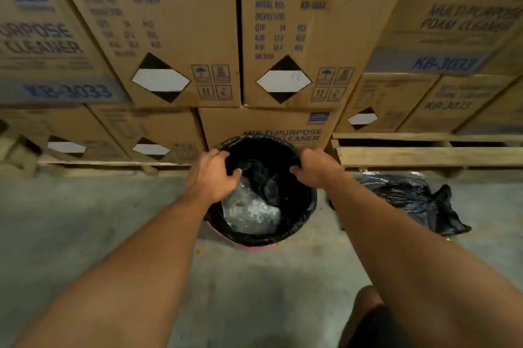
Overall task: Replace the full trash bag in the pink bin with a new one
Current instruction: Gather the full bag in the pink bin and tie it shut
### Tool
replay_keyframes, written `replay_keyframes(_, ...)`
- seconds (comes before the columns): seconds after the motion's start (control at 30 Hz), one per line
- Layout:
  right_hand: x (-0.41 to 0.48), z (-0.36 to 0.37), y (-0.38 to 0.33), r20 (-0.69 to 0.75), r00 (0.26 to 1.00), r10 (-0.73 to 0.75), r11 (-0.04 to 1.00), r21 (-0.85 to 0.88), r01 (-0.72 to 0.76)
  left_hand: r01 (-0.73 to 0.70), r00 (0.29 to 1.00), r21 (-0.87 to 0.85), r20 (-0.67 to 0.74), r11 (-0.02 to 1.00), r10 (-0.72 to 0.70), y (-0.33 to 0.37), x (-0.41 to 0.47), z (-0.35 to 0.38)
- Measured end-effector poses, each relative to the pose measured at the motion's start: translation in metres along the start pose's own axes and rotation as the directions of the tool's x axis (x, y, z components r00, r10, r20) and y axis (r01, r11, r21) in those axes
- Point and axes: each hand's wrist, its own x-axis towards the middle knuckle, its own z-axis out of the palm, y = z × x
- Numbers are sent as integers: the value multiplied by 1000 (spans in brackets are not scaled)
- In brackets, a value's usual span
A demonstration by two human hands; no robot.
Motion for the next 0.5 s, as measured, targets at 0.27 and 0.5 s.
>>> replay_keyframes(0.27, 41, 90, 43, -165, 984, 72, 997, 32, -68, 61, 978, 25, -201, 998, -55, -45, 1, 87)
replay_keyframes(0.5, 49, 124, 54, -318, 937, 147, 932, 361, -24, 168, 947, -185, -241, 968, -211, -53, -5, 110)
